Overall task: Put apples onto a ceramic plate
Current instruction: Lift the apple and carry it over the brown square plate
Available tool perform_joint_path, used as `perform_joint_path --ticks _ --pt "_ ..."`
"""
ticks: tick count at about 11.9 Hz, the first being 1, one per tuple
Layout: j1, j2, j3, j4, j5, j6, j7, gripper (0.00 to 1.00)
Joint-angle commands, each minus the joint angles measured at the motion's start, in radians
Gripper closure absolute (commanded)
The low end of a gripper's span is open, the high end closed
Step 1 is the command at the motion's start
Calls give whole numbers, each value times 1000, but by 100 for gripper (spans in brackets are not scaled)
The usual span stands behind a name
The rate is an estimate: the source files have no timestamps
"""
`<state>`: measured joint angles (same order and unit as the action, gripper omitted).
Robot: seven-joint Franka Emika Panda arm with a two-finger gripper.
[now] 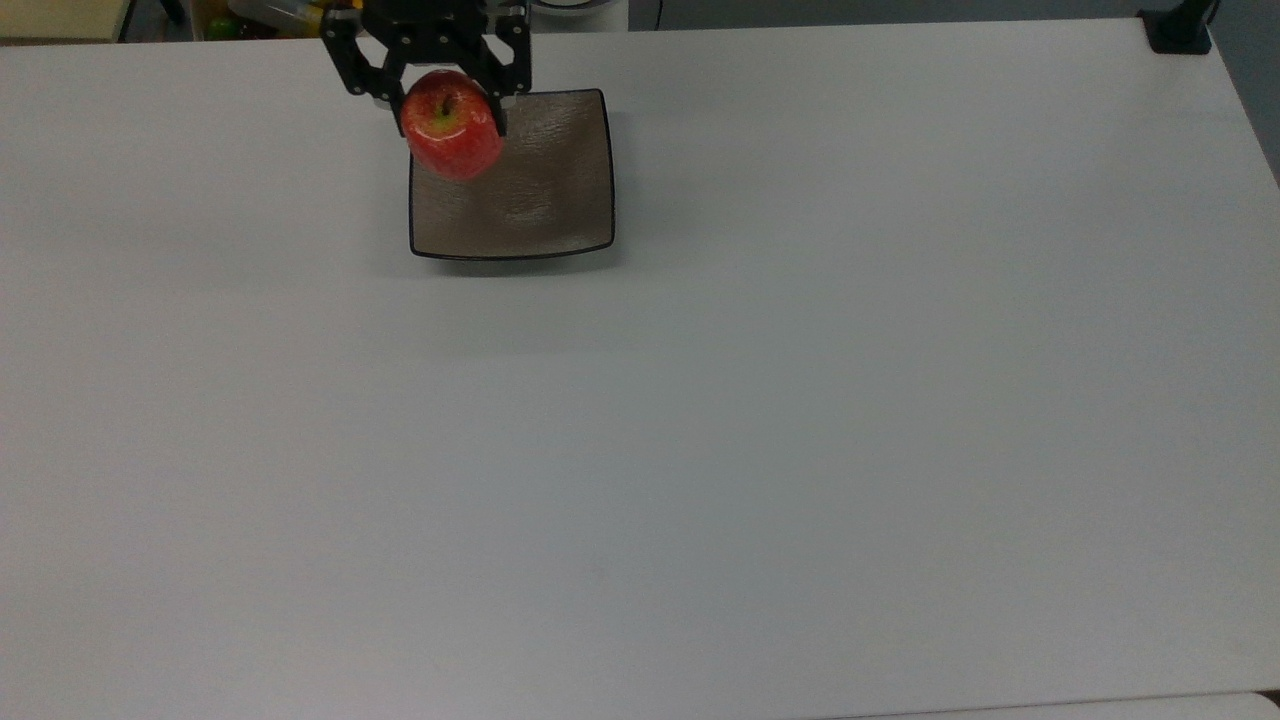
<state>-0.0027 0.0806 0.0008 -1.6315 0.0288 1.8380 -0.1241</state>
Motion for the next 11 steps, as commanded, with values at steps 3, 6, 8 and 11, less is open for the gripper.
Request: perform_joint_path --ticks 3,6,8,11 --pt "12 -139 -12 -303 8 21 -281 92" --pt "9 -134 -12 -449 10 177 -301 92" --pt "7 -122 -10 -531 14 320 -302 92" --pt "12 -111 -10 -635 14 441 -302 91"
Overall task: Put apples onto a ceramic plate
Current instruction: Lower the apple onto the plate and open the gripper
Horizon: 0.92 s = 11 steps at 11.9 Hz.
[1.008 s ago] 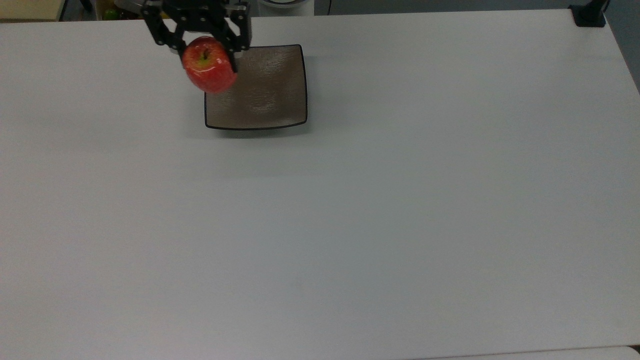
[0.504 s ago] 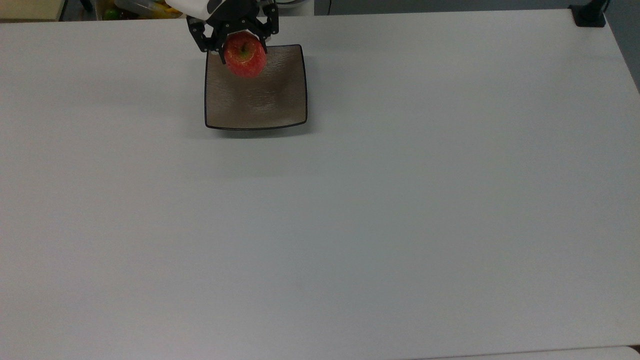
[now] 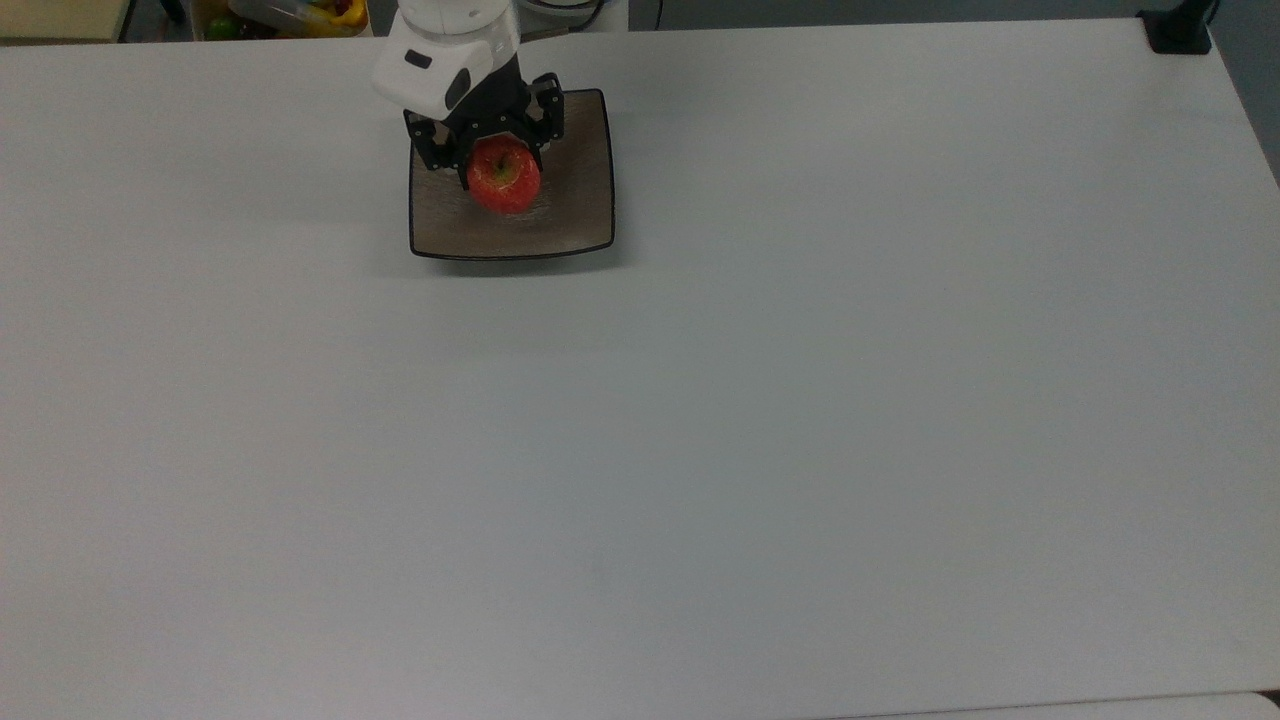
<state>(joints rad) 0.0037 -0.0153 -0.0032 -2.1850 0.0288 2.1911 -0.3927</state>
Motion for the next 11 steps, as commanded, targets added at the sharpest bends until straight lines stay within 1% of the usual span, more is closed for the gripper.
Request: perform_joint_path --ticks 1,3,4,5,7,9,10,11 --pt "6 0 -6 -84 14 91 -34 90" --pt "6 -2 -8 -105 14 113 -34 90" --pt "6 6 -6 -108 14 111 -43 88" --pt "6 12 -6 -108 14 108 -47 83" --pt "6 20 -5 -107 14 101 -48 63" --pt "6 21 -5 -102 14 64 -48 32" --pt "6 17 -5 -98 14 46 -48 25" --pt "7 17 -1 -82 14 24 -48 24"
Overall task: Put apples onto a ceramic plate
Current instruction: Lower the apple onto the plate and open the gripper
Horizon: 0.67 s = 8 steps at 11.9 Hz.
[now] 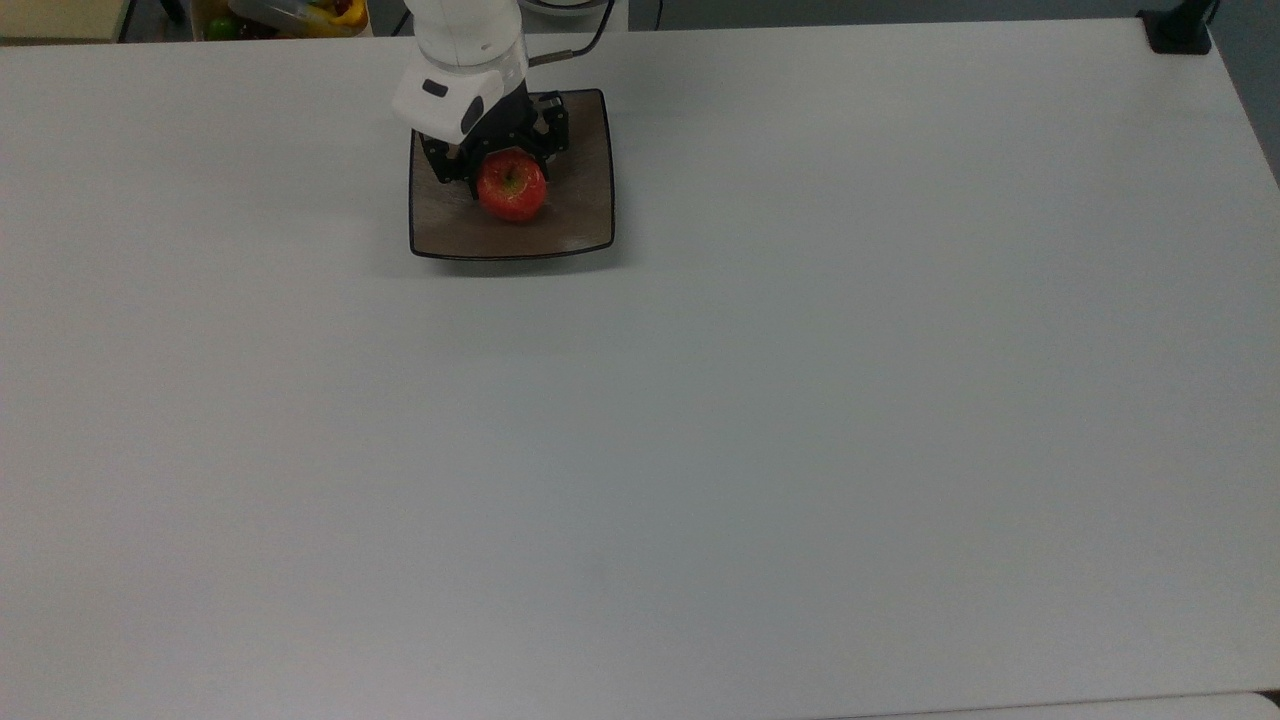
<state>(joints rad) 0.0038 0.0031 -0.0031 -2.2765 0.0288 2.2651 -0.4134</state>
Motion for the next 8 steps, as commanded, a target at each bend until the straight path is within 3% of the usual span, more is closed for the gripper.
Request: perform_joint_path --ticks 1,3,5,8 --pt "4 -2 15 15 14 -55 -27 20" --pt "4 -6 17 29 14 -67 -15 17" --pt "4 -11 17 57 16 -107 -12 0" --pt "5 -14 17 88 14 -145 -10 0"
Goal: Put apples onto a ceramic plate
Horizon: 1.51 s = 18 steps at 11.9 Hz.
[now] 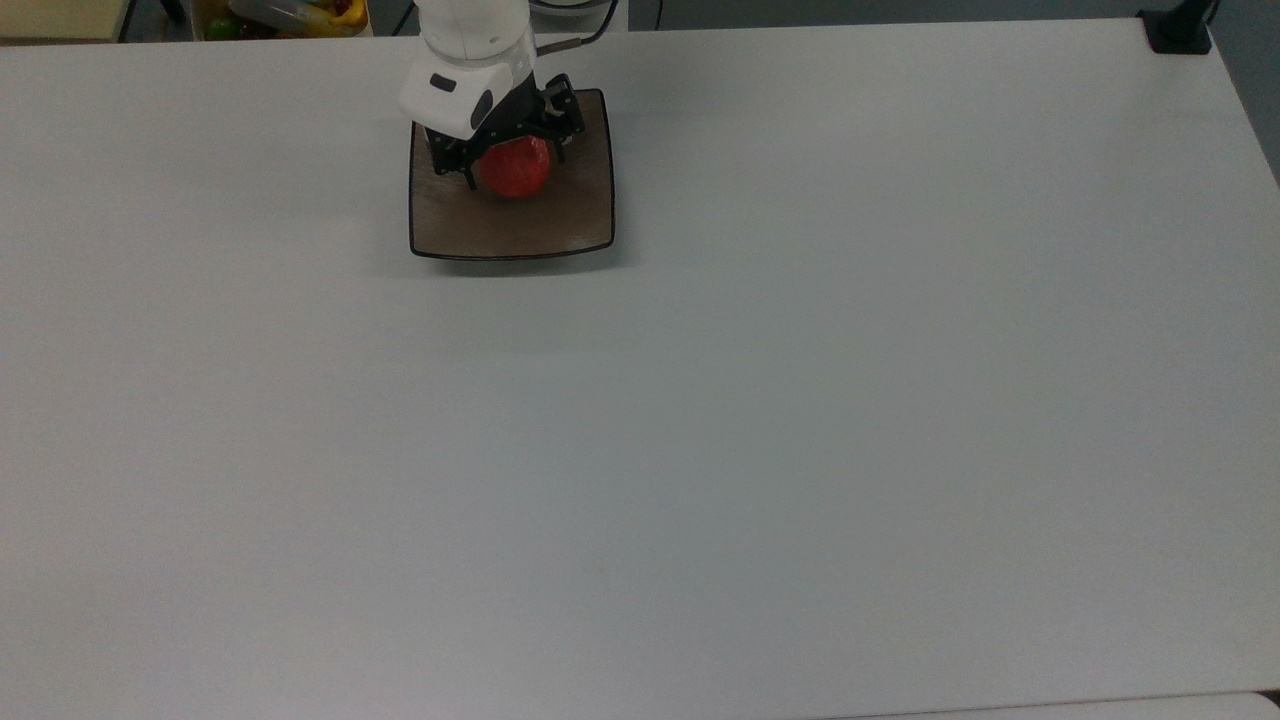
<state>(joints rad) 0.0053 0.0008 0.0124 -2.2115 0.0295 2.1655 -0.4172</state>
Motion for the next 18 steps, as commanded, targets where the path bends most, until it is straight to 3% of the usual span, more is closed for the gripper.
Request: perform_joint_path --ticks 1,3,7,10,12,14,17,18 --pt "4 -25 3 39 15 -55 -5 0" --pt "4 -28 29 148 15 -171 50 0" --pt "5 -28 54 442 24 -381 315 0" --pt "16 -28 57 582 79 -482 466 0" --pt "18 -30 55 677 78 -608 556 0" --pt "18 -38 47 675 64 -624 538 0" --pt "28 -36 35 644 64 -547 366 0" --pt "63 -33 -3 635 63 -508 359 0"
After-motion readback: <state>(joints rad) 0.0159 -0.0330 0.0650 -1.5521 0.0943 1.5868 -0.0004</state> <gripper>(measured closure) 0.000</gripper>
